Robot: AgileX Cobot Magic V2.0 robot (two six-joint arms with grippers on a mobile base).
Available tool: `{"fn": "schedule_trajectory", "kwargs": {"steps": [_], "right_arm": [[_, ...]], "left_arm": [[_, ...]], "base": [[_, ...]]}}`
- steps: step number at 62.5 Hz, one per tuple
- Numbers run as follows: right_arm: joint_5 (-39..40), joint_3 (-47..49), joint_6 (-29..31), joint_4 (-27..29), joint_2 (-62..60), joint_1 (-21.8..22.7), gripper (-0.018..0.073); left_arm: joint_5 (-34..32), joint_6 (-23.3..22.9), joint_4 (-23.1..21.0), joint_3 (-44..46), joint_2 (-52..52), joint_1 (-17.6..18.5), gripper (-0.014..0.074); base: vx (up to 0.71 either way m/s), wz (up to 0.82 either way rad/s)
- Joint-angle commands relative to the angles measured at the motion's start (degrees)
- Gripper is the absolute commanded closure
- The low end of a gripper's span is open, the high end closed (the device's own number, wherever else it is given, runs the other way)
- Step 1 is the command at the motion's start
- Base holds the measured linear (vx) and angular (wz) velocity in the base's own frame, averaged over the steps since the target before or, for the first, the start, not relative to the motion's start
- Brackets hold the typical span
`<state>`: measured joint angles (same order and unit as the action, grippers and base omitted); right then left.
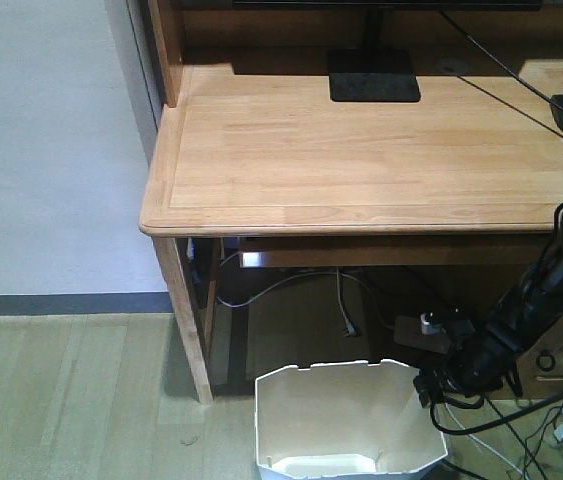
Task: Move trash bin to bedside with robot
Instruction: 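Lower the right gripper toward the rim of the white trash bin, then close the right gripper on the bin rim and pull it out from under the desk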
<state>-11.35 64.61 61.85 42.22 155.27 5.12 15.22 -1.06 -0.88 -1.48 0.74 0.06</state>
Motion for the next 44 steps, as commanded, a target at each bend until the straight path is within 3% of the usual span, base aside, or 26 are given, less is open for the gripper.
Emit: {"fn": "schedule_trajectory", "kwargs": {"steps": [1, 28, 44], "right_arm": [[0.31, 1.49, 0.24, 0.25, -0.21, 0.0, -0.0025], [-0.93, 12.32, -0.06, 4.16, 11.24, 0.0, -0.0015], [-5.12, 17.32, -0.92, 4.39, 15.58, 0.0, 0.0098]], "left_arm": [[-3.98, -0.25, -0.21, -1.07, 0.8, 0.12, 0.0603], [-3.98, -0.25, -0.21, -1.07, 0.8, 0.12, 0.0603], [-3.98, -0.25, -0.21, -1.07, 0.8, 0.12, 0.0603]], "base": [[0.0, 0.0], [0.0, 0.0], [0.0, 0.0]]}}
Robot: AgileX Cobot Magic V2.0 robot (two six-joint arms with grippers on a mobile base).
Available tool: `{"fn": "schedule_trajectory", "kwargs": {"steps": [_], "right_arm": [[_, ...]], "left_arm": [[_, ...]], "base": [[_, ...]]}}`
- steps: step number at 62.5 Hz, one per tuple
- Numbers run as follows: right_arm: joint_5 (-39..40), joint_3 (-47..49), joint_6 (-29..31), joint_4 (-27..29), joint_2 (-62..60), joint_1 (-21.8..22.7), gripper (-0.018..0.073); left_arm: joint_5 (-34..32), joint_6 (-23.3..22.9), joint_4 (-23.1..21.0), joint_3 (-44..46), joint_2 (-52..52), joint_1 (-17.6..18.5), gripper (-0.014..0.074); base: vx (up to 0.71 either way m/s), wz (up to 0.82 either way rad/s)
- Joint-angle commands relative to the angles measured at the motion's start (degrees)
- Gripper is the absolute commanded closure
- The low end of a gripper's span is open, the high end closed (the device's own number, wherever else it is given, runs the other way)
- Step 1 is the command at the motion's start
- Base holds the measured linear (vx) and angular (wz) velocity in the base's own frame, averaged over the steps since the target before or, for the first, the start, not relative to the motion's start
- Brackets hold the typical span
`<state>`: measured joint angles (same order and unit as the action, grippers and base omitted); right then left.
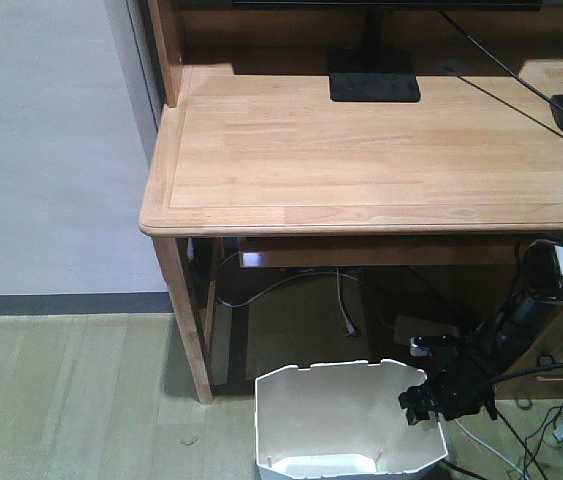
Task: Move trash bin to bedside with robot
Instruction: 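Close the right gripper on the bin rim and pull it out from under the desk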
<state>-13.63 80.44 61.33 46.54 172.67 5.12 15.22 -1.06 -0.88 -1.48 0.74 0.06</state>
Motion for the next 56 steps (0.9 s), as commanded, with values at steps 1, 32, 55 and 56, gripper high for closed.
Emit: {"fn": "schedule_trajectory", "kwargs": {"steps": [1, 32, 55, 56], "right_arm": [[-3.14, 1.79, -0.4, 0.07, -1.64, 0.0, 0.0109], [-9.19, 3.0, 2.3, 3.2, -2.82, 3.22, 0.0569], [-13.85, -2.57, 16.74, 16.22, -11.41, 4.93, 0.0566], [-13.68, -3.2, 17.48, 16.67, -11.72, 4.93, 0.0566]], "left_arm": [[-3.98, -0.25, -0.21, -1.07, 0.8, 0.12, 0.0603], [-3.98, -0.25, -0.21, -1.07, 0.8, 0.12, 0.0603], [-3.98, -0.25, -0.21, -1.07, 0.8, 0.12, 0.0603], [-3.98, -0.25, -0.21, -1.07, 0.8, 0.12, 0.0603]], "base": [[0.0, 0.0], [0.0, 0.0], [0.0, 0.0], [0.0, 0.0]]}}
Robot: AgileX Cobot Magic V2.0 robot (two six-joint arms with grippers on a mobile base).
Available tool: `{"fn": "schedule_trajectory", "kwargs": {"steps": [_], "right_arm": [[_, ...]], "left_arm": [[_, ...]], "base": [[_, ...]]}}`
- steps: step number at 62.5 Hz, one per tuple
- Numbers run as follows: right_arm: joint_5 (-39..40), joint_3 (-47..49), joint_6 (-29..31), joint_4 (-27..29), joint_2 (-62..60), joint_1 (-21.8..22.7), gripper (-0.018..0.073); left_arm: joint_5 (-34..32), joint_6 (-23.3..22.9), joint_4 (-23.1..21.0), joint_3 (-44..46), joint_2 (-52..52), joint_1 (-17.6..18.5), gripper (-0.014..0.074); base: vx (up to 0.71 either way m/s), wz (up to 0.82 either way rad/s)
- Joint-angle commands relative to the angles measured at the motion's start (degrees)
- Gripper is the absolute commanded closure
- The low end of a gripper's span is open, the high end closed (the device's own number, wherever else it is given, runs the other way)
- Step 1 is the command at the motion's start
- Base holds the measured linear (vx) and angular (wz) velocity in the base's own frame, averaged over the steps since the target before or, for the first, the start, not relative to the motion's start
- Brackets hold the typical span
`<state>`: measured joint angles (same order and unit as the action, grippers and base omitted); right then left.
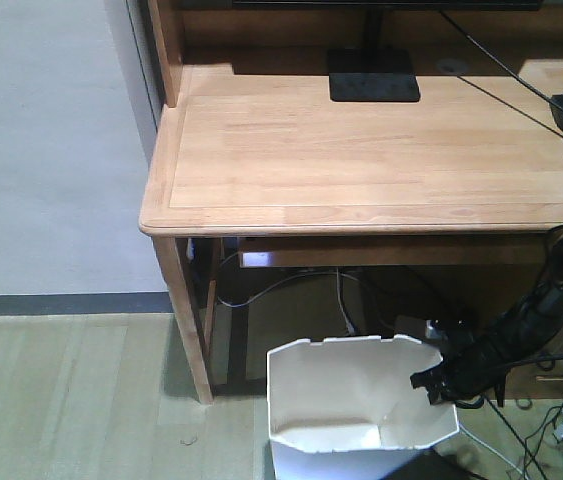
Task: Move trash bin to bedside with robot
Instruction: 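Close the right gripper on the bin rim and pull it out from under the desk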
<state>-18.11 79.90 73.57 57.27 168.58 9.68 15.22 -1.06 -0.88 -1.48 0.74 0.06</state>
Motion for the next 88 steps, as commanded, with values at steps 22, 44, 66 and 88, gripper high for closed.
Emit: {"fn": "schedule_trajectory", "kwargs": {"steps": [22, 44, 66, 88], "right_arm": [[-13.16, -18.15, 23.18, 23.46, -23.48, 0.44, 0.0566], [-18.82, -30.44, 25.07, 23.45, -37.62, 0.44, 0.0565], [-20.67, -33.75, 24.69, 23.81, -42.46, 0.28, 0.0564], [-22.16, -33.75, 24.69, 23.76, -42.46, 0.28, 0.0564]], "left_arm": [[-3.98, -0.25, -0.21, -1.07, 0.8, 0.12, 0.0603], [-3.98, -0.25, -0.21, -1.07, 0.8, 0.12, 0.0603], [-3.98, -0.25, -0.21, -1.07, 0.8, 0.12, 0.0603], [-3.98, -0.25, -0.21, -1.07, 0.8, 0.12, 0.0603]], "base": [[0.0, 0.0], [0.0, 0.0], [0.0, 0.0], [0.0, 0.0]]}}
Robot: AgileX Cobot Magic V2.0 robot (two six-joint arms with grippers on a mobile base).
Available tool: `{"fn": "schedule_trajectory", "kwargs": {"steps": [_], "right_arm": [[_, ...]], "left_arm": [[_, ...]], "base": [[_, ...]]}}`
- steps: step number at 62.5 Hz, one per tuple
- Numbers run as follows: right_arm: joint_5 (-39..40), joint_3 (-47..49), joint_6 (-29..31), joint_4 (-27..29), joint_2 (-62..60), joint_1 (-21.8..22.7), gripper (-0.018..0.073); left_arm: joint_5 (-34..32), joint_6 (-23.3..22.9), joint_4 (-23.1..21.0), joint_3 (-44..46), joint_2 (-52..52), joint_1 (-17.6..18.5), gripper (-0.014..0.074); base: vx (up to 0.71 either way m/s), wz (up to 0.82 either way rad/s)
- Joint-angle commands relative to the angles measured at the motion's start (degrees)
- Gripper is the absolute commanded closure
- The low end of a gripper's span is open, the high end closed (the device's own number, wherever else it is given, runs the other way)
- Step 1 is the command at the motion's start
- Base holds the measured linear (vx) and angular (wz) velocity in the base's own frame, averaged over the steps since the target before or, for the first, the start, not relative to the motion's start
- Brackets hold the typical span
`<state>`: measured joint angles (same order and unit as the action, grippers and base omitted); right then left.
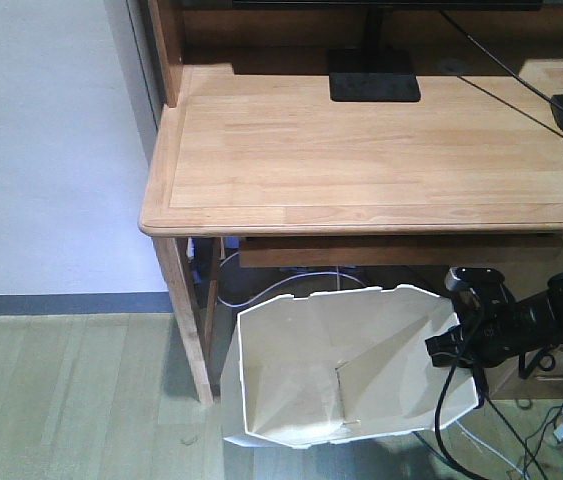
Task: Move trash bin to bedside with robot
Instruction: 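Close the right gripper on the bin rim and pull it out from under the desk, then hold the bin with the right gripper while the base turns toward the bed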
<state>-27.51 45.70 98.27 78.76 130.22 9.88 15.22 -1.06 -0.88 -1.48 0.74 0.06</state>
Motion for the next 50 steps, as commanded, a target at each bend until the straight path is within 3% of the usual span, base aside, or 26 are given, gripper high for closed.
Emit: {"fn": "schedule_trajectory", "kwargs": {"steps": [1, 50], "right_arm": [[-12.76, 0.45, -0.01, 2.27, -4.1, 0.09, 0.0564], [-12.82, 0.45, -0.01, 2.27, -4.1, 0.09, 0.0564]], "left_arm": [[-3.98, -0.25, -0.21, -1.07, 0.8, 0.12, 0.0603], [-3.98, -0.25, -0.21, -1.07, 0.8, 0.12, 0.0603]], "base": [[0.0, 0.0], [-0.03, 0.11]]}}
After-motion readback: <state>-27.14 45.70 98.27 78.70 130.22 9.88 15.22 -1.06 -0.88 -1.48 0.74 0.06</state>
